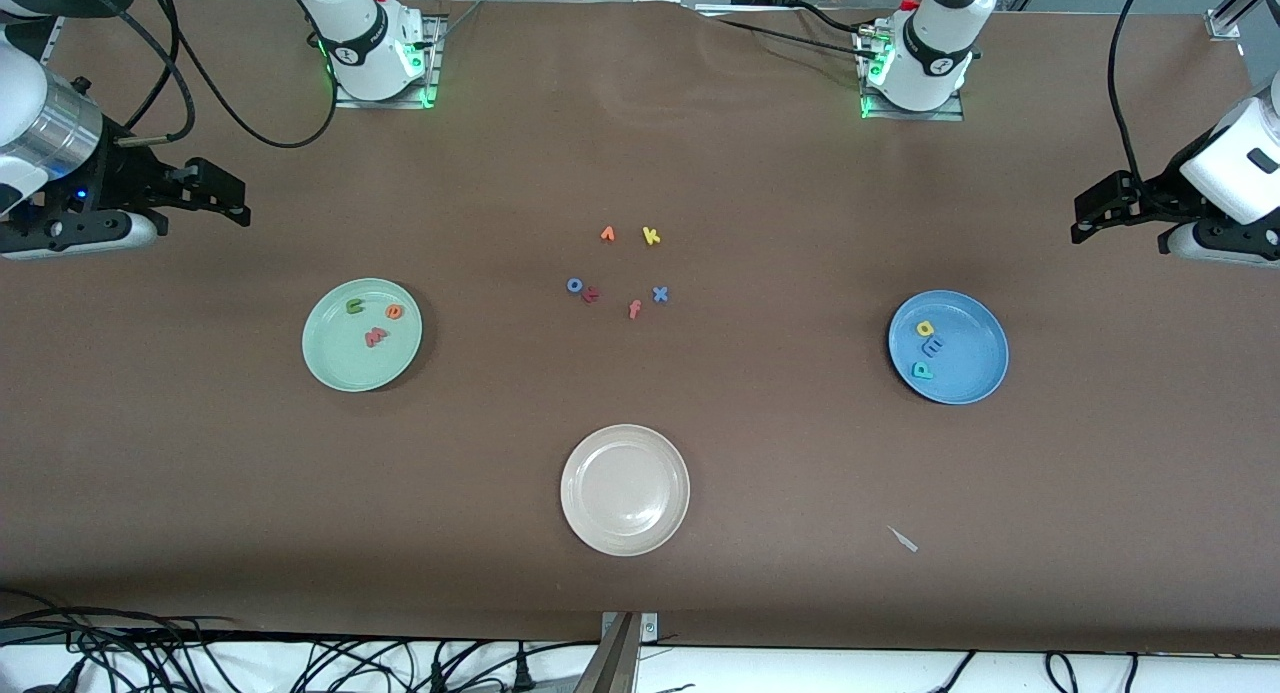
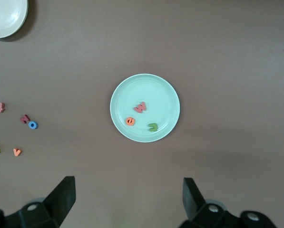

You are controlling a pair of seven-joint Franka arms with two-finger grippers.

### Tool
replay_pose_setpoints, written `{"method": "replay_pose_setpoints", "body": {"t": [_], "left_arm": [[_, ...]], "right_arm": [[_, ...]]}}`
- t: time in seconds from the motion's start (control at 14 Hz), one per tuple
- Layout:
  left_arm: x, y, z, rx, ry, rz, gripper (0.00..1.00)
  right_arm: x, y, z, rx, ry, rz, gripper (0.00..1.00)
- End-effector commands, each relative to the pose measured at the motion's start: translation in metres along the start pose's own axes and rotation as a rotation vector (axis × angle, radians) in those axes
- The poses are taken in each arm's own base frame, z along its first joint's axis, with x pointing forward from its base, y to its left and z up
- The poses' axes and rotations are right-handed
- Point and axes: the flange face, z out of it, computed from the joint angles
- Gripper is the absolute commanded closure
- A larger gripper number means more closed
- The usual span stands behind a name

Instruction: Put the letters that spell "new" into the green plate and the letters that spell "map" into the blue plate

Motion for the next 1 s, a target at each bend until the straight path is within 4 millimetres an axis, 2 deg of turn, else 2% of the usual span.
{"method": "replay_pose_setpoints", "body": {"t": [0.0,0.29,0.93], "left_arm": [[-0.001,0.001,-0.002,-0.024,0.014,0.012,0.0],[0.0,0.001,-0.001,-0.022,0.012,0.012,0.0],[0.0,0.001,-0.001,-0.019,0.012,0.012,0.0]], "right_arm": [[-0.007,0.005,-0.012,-0.013,0.001,0.015,0.0],[-0.009,0.01,-0.025,-0.042,-0.011,0.013,0.0],[-0.007,0.011,-0.02,-0.042,-0.023,0.009,0.0]]}}
